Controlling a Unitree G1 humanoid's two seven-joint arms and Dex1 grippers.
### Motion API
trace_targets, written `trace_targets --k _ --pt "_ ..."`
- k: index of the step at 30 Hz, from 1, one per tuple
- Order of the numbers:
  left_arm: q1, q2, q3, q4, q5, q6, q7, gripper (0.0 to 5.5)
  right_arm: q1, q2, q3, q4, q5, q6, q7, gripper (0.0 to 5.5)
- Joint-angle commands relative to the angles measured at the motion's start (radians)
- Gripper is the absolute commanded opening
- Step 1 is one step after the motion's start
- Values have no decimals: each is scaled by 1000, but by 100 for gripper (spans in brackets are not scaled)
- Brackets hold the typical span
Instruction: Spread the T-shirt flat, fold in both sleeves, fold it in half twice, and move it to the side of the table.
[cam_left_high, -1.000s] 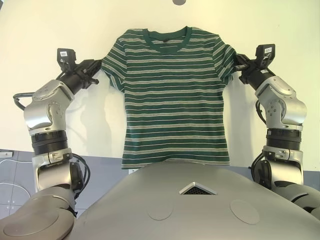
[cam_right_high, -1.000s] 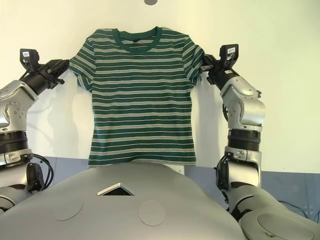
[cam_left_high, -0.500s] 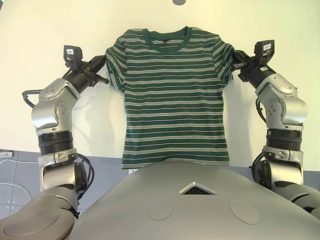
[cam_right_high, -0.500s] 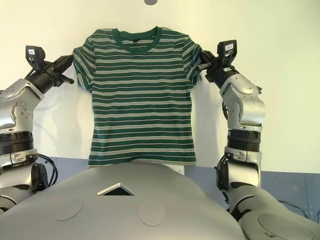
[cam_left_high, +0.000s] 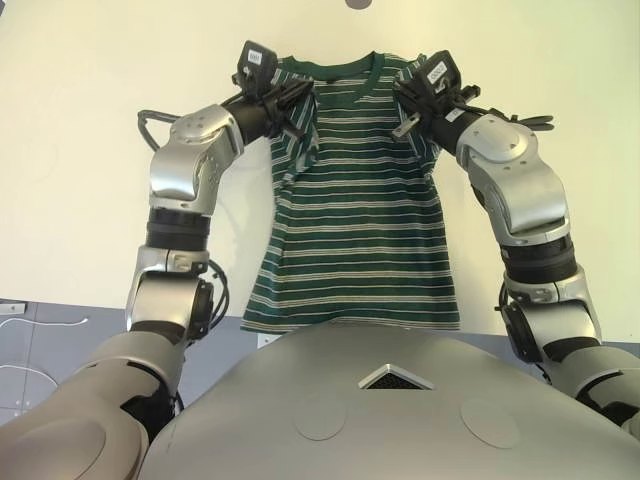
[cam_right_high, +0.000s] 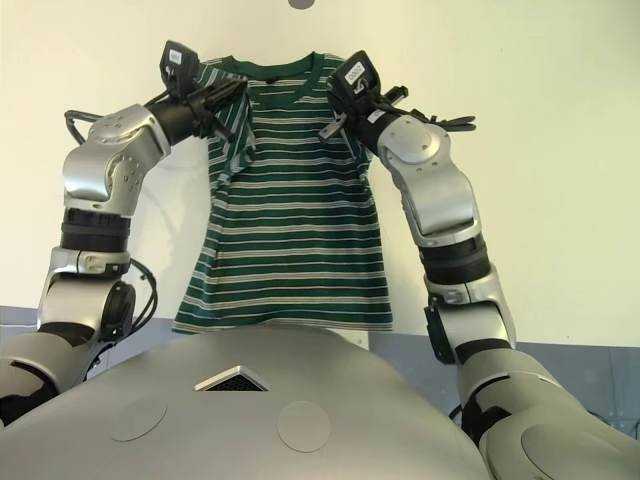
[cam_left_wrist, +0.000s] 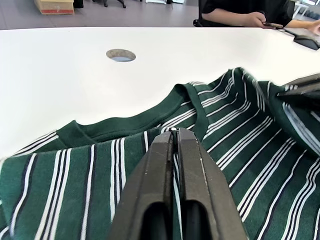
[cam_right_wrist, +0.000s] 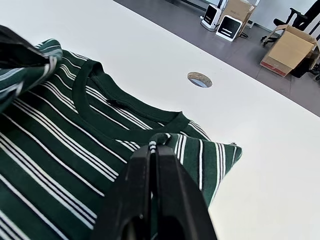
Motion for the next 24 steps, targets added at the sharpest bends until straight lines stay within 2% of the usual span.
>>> trace_targets --k 1,4,8,12,14,16,18,21,24 --pt "7 7 9 -7 4 -3 -20 68 -33 22 33 49 -24 16 14 30" --pt "55 64 -12 -78 25 -9 -61 118 -25 10 24 39 -24 25 35 83" --pt "158 151 -10 -276 7 -16 -140 189 -14 -43 -49 -35 21 9 100 159" --pt "312 301 -37 -467 30 -75 -264 263 6 -70 -115 -50 41 -13 112 243" --pt "384 390 -30 -534 59 -127 -323 270 42 -135 -165 -51 43 -49 145 250" --pt "455 493 -31 -569 109 -223 -396 270 143 -274 -170 -108 60 -171 304 250" --pt "542 633 -27 -592 172 -359 -503 270 278 -455 -190 -187 117 -279 538 250" --pt "714 869 70 -570 260 -696 -688 270 499 -727 -287 -186 125 -582 867 250" --pt "847 941 180 -585 223 -885 -784 270 614 -827 -330 -83 71 -883 979 250"
